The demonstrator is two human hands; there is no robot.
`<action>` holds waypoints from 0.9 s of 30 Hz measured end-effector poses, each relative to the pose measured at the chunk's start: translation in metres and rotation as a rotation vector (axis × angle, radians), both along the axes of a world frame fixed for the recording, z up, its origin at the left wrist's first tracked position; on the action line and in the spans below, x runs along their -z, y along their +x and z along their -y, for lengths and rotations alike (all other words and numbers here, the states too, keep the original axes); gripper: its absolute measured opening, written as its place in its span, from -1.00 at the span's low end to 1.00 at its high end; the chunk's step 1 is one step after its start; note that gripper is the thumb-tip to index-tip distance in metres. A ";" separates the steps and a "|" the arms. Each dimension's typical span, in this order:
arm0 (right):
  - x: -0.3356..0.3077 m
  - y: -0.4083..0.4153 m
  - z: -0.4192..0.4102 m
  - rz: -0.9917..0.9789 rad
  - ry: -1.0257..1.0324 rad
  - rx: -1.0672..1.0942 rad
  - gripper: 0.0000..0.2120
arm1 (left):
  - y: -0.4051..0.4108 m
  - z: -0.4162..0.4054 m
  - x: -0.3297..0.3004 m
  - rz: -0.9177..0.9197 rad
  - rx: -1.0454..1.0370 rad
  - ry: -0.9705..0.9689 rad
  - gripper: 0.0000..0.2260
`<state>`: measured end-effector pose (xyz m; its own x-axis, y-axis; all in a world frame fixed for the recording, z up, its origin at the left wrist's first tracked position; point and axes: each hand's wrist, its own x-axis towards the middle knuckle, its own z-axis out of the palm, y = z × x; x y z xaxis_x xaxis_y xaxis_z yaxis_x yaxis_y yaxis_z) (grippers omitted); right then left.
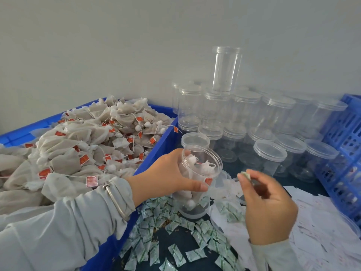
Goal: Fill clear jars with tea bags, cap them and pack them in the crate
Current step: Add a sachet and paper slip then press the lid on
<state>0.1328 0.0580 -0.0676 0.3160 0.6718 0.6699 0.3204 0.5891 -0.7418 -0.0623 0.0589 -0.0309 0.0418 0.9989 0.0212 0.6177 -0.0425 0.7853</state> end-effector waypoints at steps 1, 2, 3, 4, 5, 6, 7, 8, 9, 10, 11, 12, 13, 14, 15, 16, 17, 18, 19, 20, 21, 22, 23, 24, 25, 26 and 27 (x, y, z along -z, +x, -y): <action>-0.010 -0.002 0.001 -0.068 0.009 -0.026 -0.88 | 0.001 0.001 0.000 -0.008 0.019 -0.002 0.01; -0.019 -0.004 0.003 -0.102 0.029 -0.054 -0.89 | 0.002 0.001 0.000 -0.017 0.035 -0.005 0.02; -0.027 -0.008 0.004 -0.102 0.048 -0.086 -0.88 | 0.002 0.001 0.000 -0.024 0.050 -0.008 0.02; -0.033 -0.012 0.004 -0.083 0.059 -0.117 -0.87 | 0.002 0.002 0.000 -0.029 0.066 -0.010 0.00; -0.036 -0.016 0.003 -0.060 0.058 -0.147 -0.85 | 0.002 0.002 0.001 -0.029 0.083 -0.009 -0.03; -0.038 -0.021 0.001 -0.040 0.048 -0.174 -0.82 | 0.002 0.002 0.002 -0.029 0.097 -0.007 -0.05; -0.039 -0.025 -0.001 -0.021 0.035 -0.200 -0.79 | 0.002 0.003 0.002 -0.031 0.107 -0.003 -0.07; -0.038 -0.027 -0.004 0.006 0.025 -0.222 -0.78 | 0.002 0.004 0.003 -0.032 0.115 0.002 -0.09; -0.038 -0.029 -0.008 0.051 0.020 -0.238 -0.80 | 0.002 0.004 0.003 -0.030 0.120 0.013 -0.11; -0.037 -0.030 -0.010 0.107 0.014 -0.251 -0.83 | 0.002 0.004 0.004 -0.026 0.122 0.029 -0.13; -0.037 -0.030 -0.012 0.164 0.013 -0.264 -0.87 | 0.002 0.004 0.004 -0.025 0.119 0.049 -0.18; -0.037 -0.030 -0.013 0.221 0.026 -0.273 -0.90 | 0.002 0.004 0.003 -0.026 0.109 0.067 -0.19; -0.037 -0.030 -0.013 0.278 0.054 -0.278 -0.93 | 0.002 0.004 0.003 -0.025 0.096 0.082 -0.20; -0.038 -0.030 -0.013 0.329 0.084 -0.283 -0.93 | 0.002 0.004 0.002 -0.023 0.084 0.094 -0.17; -0.039 -0.030 -0.012 0.366 0.100 -0.293 -0.91 | 0.001 0.004 0.002 -0.024 0.075 0.098 -0.14; -0.041 -0.030 -0.012 0.386 0.097 -0.305 -0.87 | 0.002 0.004 0.001 -0.026 0.070 0.097 -0.12; -0.042 -0.029 -0.011 0.389 0.084 -0.314 -0.84 | 0.002 0.004 0.001 -0.025 0.069 0.094 -0.09; -0.043 -0.027 -0.011 0.375 0.076 -0.312 -0.82 | 0.002 0.004 0.000 -0.022 0.069 0.088 -0.05; -0.043 -0.023 -0.011 0.351 0.075 -0.297 -0.81 | 0.002 0.004 -0.001 -0.018 0.068 0.083 -0.01; -0.043 -0.019 -0.011 0.323 0.077 -0.271 -0.80 | 0.002 0.004 -0.001 -0.015 0.065 0.075 0.03; -0.041 -0.013 -0.012 0.298 0.077 -0.245 -0.79 | 0.002 0.004 -0.001 -0.008 0.060 0.065 0.05; -0.039 -0.006 -0.012 0.281 0.069 -0.223 -0.79 | 0.002 0.003 -0.001 0.002 0.053 0.053 0.08; -0.036 0.002 -0.013 0.280 0.041 -0.208 -0.81 | 0.002 0.003 -0.001 0.017 0.046 0.042 0.08; -0.032 0.012 -0.015 0.300 -0.010 -0.197 -0.86 | 0.002 0.002 -0.001 0.035 0.036 0.034 0.08; -0.027 0.022 -0.018 0.339 -0.087 -0.187 -0.90 | 0.002 0.002 -0.001 0.056 0.026 0.031 0.06; -0.020 0.032 -0.022 0.394 -0.180 -0.175 -0.90 | 0.002 0.002 0.000 0.076 0.014 0.031 0.02; -0.013 0.043 -0.025 0.453 -0.283 -0.159 -0.88 | 0.001 0.002 0.000 0.095 0.000 0.033 -0.01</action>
<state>0.1762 0.0828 -0.0547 -0.0815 0.8611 0.5018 0.5675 0.4540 -0.6869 -0.0609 0.0570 -0.0311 0.0384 0.9976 0.0577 0.5402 -0.0693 0.8387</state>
